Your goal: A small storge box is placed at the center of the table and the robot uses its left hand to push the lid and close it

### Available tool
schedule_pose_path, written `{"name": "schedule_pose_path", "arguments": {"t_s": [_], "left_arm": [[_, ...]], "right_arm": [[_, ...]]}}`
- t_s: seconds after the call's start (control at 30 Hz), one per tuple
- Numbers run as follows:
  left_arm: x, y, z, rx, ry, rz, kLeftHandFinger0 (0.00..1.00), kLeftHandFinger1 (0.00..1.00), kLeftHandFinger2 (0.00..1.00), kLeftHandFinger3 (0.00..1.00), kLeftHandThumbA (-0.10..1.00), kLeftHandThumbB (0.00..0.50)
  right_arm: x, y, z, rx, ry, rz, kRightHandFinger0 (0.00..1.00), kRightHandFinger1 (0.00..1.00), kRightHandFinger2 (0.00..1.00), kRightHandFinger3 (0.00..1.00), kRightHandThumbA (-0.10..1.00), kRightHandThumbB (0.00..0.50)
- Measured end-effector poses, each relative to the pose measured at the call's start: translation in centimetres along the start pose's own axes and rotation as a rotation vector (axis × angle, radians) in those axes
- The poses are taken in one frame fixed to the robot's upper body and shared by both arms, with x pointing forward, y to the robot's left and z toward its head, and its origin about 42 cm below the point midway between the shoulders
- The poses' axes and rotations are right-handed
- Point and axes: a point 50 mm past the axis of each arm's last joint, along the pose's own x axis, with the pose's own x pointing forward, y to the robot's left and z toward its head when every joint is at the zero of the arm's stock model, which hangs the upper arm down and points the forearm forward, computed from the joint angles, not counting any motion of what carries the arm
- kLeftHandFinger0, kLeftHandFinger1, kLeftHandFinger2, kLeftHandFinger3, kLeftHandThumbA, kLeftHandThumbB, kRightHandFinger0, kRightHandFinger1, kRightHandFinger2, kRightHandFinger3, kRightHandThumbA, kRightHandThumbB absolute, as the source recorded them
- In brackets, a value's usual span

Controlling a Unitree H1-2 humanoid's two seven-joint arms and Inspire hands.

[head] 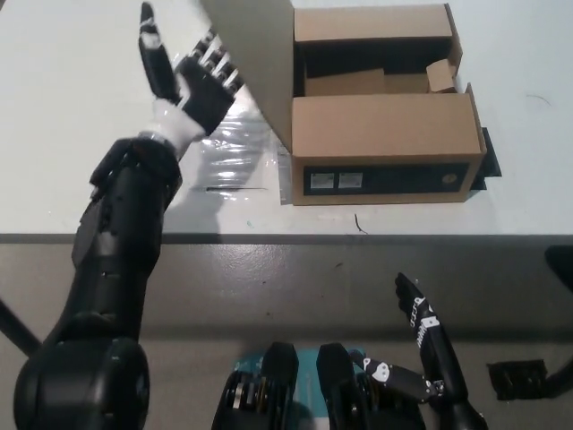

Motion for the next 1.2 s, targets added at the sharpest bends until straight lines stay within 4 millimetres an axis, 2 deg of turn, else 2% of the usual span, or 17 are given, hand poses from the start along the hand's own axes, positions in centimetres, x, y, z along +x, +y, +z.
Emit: {"name": "schedule_pose_path", "arguments": {"t_s": [0.03,0.1,0.23,0.27,0.33,0.4,0.47,0.63,0.7,0.73,0.77,1.07,1.2], "left_arm": [[0.2,-0.9,0.2,0.038,-0.004,-0.025,1.0,1.0,1.0,1.0,1.0,0.41],[0.4,-2.9,0.7,0.132,-0.014,-0.077,1.0,1.0,1.0,1.0,1.0,0.413],[0.5,-6.7,1.0,0.31,-0.03,-0.181,1.0,1.0,1.0,1.0,1.0,0.39],[0.4,-7.2,0.8,0.35,-0.028,-0.197,1.0,1.0,1.0,1.0,1.0,0.437],[0.1,-8.0,0.0,0.435,-0.012,-0.225,1.0,1.0,1.0,1.0,1.0,0.446],[-0.2,-8.1,-1.2,0.509,0.015,-0.238,1.0,1.0,1.0,1.0,1.0,0.404],[-0.5,-8.0,-2.2,0.568,0.042,-0.245,1.0,1.0,1.0,1.0,1.0,0.406],[-1.6,-7.0,-5.7,0.742,0.138,-0.26,1.0,1.0,1.0,1.0,1.0,0.354],[-2.1,-6.6,-7.0,0.813,0.165,-0.271,1.0,1.0,1.0,1.0,1.0,0.366],[-2.2,-6.5,-7.4,0.836,0.169,-0.276,1.0,1.0,1.0,1.0,1.0,0.352],[-2.4,-6.5,-7.7,0.875,0.164,-0.286,1.0,1.0,1.0,1.0,1.0,0.366],[-2.9,-6.8,-8.6,1.135,0.094,-0.367,1.0,1.0,1.0,1.0,1.0,0.372],[-4.0,-6.6,-8.6,1.21,0.043,-0.399,1.0,1.0,1.0,1.0,1.0,0.368]], "right_arm": [[0.0,0.0,0.0,-0.001,-0.001,0.0,1.0,1.0,1.0,1.0,1.0,0.404],[0.1,-0.1,0.0,-0.002,-0.002,0.001,1.0,1.0,1.0,1.0,1.0,0.405],[0.1,-0.1,0.0,-0.005,-0.002,0.002,1.0,1.0,1.0,1.0,1.0,0.404],[0.1,-0.1,0.0,-0.005,-0.002,0.002,1.0,1.0,1.0,1.0,1.0,0.41],[0.1,-0.2,0.0,-0.006,-0.002,0.002,1.0,1.0,1.0,1.0,1.0,0.409],[0.1,-0.2,0.0,-0.006,-0.001,0.002,1.0,1.0,1.0,1.0,1.0,0.411],[0.1,-0.2,0.0,-0.006,-0.001,0.002,1.0,1.0,1.0,1.0,1.0,0.409],[0.0,-0.2,0.0,-0.007,0.0,0.002,1.0,1.0,1.0,1.0,1.0,0.396],[0.0,-0.2,0.0,-0.007,0.0,0.002,1.0,1.0,1.0,1.0,1.0,0.395],[0.0,-0.2,0.0,-0.007,0.0,0.002,1.0,1.0,1.0,1.0,1.0,0.397],[0.0,-0.2,0.0,-0.007,0.001,0.002,1.0,1.0,1.0,1.0,1.0,0.397],[0.0,-0.3,0.0,-0.008,0.0,0.003,1.0,1.0,1.0,1.0,1.0,0.397],[0.2,-0.2,0.1,-0.009,-0.005,0.005,1.0,1.0,1.0,1.0,1.0,0.393]]}}
